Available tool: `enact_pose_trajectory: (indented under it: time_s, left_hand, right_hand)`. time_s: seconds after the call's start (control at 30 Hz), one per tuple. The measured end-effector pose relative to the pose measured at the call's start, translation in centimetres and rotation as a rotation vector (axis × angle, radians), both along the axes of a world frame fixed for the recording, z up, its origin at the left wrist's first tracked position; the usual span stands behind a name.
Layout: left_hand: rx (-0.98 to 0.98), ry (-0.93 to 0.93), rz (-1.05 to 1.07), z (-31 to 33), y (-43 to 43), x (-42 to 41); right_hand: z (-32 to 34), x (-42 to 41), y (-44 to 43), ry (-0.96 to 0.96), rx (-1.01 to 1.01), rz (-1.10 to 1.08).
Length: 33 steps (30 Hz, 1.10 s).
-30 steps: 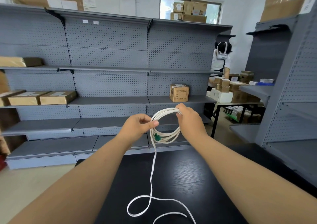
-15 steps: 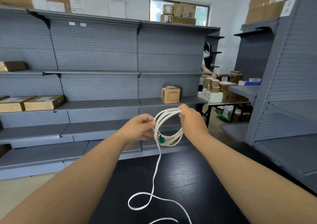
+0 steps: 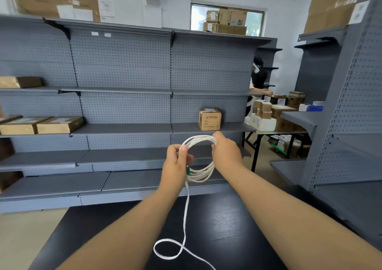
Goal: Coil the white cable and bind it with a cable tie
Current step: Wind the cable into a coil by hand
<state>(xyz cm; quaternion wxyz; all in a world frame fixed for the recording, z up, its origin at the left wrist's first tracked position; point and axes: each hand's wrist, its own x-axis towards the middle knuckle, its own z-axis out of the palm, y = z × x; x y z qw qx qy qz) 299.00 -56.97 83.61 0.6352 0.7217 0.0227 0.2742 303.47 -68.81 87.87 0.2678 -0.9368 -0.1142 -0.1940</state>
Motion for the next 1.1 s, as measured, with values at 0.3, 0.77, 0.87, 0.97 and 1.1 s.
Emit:
enact_pose_trajectory:
  time_s: [0.3, 0.77, 0.87, 0.97, 1.1]
  left_hand:
    - [0.269, -0.018, 0.307, 2.5, -0.8, 2.5]
    - [0.592, 0.106, 0.155, 3.5, -0.8, 3.7]
    - [0.402, 0.13, 0.129, 2.6, -1.0, 3.6]
    - [0.323, 0.106, 0.19, 2.1, -1.8, 3.7]
    - [0.312, 0.048, 0.268, 2.0, -3.0, 3.9]
  right_hand:
    - [0.6, 1.7, -1.1, 0.099, -0.026, 0.139]
    - [0.4, 3.7, -1.8, 0.01, -0.183, 0.277]
    - [0.2, 4.6, -2.4, 0.105, -0.033, 0.246]
    - [-0.3, 5.2, -2.8, 0.205, 0.12, 0.254]
    - [-0.7, 5.4, -2.9, 0.233, 0.149, 0.235]
